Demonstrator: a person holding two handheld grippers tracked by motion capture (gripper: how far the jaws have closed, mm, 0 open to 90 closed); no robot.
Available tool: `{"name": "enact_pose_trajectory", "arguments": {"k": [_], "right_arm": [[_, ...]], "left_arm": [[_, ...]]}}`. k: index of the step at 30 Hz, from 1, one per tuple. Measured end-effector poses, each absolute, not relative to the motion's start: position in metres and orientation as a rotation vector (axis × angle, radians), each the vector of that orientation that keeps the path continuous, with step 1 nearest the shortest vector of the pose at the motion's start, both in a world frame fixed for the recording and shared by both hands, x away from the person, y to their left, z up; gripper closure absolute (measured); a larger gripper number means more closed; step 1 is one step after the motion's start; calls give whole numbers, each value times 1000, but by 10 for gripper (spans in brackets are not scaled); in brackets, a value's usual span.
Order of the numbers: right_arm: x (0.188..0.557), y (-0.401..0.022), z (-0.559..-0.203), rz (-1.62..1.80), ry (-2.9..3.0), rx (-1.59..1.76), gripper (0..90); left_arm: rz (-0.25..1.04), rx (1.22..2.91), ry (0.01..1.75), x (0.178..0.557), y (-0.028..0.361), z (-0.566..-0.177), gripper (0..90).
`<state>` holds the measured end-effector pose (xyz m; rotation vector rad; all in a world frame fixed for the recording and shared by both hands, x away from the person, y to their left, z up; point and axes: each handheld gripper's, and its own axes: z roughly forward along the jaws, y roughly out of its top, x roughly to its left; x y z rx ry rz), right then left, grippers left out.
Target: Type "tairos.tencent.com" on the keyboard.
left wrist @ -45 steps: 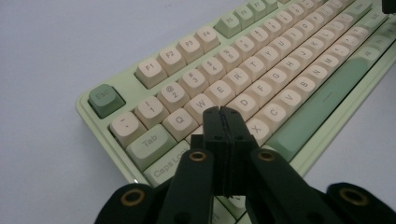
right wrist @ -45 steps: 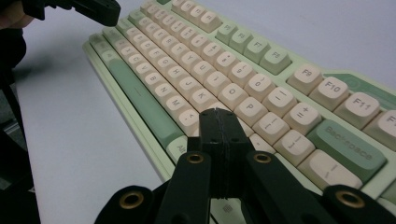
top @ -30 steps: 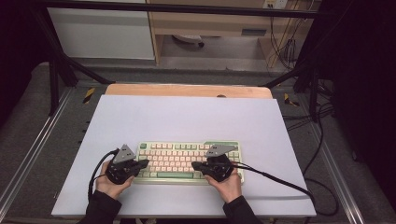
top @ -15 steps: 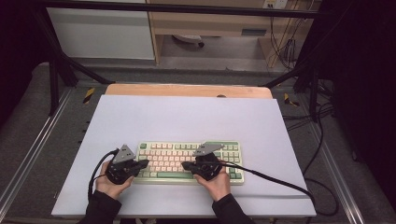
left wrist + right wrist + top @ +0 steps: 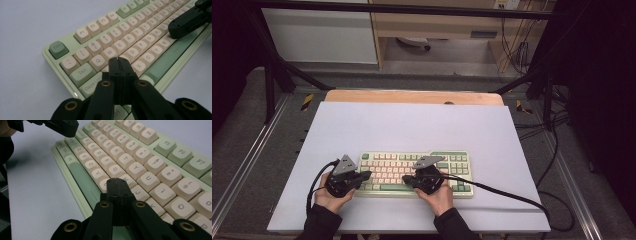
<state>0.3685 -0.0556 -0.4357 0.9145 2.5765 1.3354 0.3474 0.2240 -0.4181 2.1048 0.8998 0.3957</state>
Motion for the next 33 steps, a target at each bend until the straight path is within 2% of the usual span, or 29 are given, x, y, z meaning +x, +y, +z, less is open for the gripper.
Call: {"name": "enact_pose_trajectory", "arguments": {"k": [16,33], "right_arm": [[365,-66,-418,1336,2528,886,900],[364,-104,-416,1320,2483,956,900]], "left_arm": [[394,2099,894,346,223,-416,897],[361,2123,852,347,200,-415,897]]}}
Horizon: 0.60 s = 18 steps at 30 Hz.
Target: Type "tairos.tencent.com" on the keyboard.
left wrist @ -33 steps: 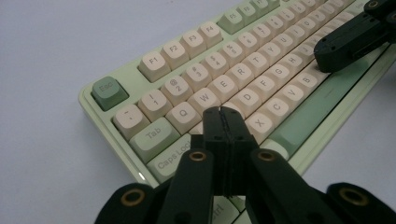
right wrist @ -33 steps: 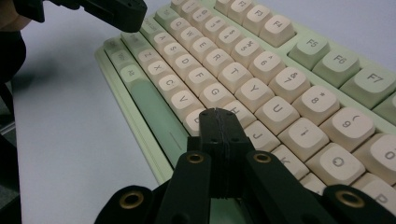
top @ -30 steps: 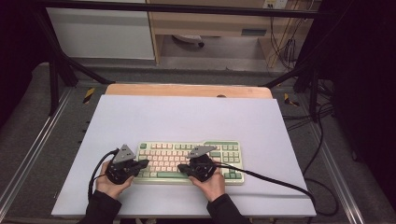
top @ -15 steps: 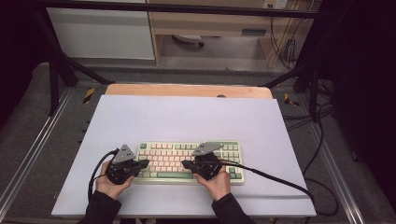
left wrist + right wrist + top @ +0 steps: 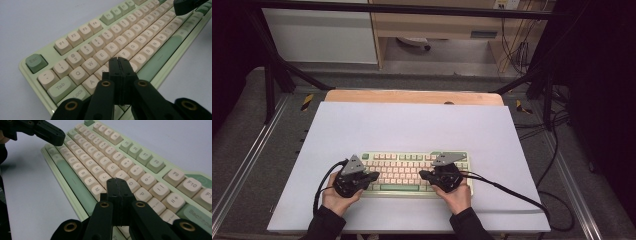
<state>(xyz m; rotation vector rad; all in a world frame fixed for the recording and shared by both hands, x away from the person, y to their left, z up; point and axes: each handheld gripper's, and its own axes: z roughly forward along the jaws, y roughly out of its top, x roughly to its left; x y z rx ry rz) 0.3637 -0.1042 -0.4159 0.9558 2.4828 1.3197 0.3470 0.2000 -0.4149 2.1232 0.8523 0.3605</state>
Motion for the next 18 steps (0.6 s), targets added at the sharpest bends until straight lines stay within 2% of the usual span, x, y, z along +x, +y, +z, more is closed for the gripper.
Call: {"name": "enact_pose_trajectory", "arguments": {"k": [18], "right_arm": [[358,-133,-417,1326,2445,992,900]], "left_arm": [[337,2163,814,351,174,-417,897]]}}
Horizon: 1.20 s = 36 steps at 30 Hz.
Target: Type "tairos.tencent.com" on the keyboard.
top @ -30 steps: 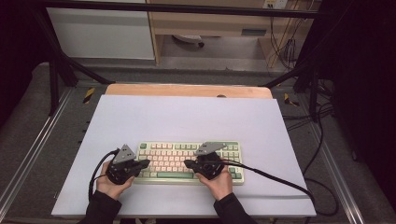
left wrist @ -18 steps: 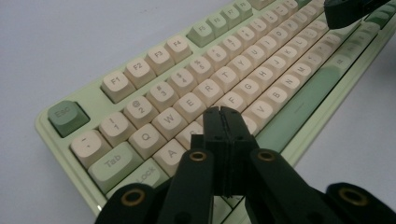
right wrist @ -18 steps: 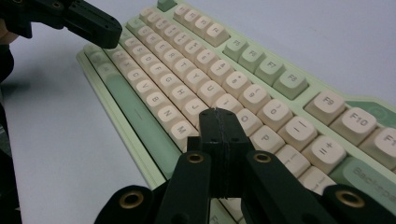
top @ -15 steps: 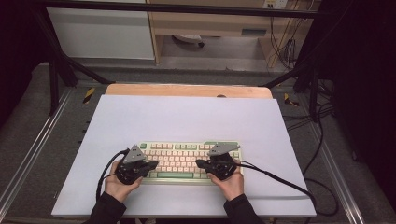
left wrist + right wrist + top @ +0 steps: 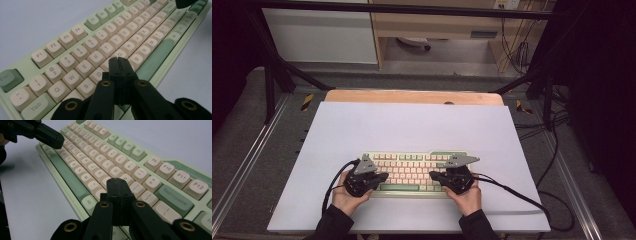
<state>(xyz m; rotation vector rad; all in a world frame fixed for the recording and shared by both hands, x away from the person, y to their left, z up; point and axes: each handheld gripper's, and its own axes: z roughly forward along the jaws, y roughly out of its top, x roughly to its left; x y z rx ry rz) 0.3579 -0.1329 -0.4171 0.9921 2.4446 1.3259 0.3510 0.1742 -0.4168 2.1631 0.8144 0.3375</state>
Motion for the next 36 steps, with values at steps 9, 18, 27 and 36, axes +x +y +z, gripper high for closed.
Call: {"name": "enact_pose_trajectory", "arguments": {"k": [9,18,27,36], "right_arm": [[357,-138,-417,1334,2434,996,900],[357,-139,-417,1332,2434,997,900],[356,-139,-416,1334,2432,998,900],[357,-139,-416,1334,2434,993,900]], "left_arm": [[333,2181,810,352,170,-422,898],[328,2186,815,352,170,-426,898],[331,2189,815,352,169,-427,899],[343,2166,806,349,174,-420,899]]}}
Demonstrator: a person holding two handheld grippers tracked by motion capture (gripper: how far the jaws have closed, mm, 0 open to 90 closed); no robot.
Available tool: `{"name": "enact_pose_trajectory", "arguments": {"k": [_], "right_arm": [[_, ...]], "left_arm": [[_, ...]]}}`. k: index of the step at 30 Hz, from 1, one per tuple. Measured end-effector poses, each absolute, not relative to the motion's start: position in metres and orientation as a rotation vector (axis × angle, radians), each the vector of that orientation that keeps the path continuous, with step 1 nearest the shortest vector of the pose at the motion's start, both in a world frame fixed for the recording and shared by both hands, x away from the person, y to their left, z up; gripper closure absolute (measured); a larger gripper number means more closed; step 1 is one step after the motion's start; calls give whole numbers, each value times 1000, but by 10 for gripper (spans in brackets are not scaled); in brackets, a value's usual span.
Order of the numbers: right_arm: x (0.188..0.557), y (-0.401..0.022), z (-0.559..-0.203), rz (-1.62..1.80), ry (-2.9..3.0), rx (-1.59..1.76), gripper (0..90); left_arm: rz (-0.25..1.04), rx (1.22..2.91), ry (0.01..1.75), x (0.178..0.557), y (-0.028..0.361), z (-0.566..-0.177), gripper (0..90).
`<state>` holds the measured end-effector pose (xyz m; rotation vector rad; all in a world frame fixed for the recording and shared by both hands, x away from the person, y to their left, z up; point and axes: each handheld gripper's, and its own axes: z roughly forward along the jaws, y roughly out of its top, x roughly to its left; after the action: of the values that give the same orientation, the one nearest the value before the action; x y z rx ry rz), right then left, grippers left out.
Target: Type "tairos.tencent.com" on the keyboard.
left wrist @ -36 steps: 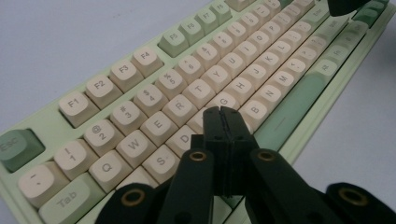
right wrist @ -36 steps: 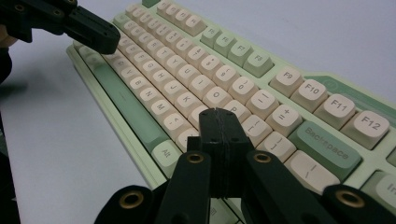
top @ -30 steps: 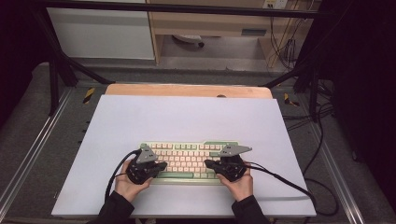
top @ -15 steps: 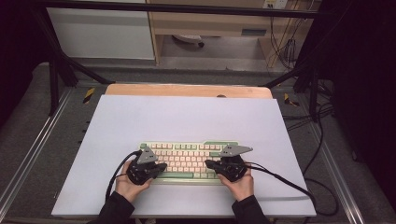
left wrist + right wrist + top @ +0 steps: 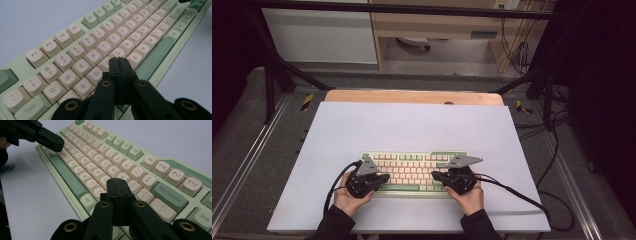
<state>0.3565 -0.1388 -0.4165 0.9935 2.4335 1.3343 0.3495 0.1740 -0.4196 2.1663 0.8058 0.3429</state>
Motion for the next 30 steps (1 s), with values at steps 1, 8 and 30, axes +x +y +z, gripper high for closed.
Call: {"name": "enact_pose_trajectory", "arguments": {"k": [1,8,30], "right_arm": [[357,-139,-416,1335,2433,993,900],[357,-139,-417,1333,2436,991,900],[357,-138,-418,1334,2439,991,900]], "left_arm": [[345,2165,807,350,175,-419,899],[355,2144,816,352,180,-413,899],[403,2140,908,378,179,-419,899]]}}
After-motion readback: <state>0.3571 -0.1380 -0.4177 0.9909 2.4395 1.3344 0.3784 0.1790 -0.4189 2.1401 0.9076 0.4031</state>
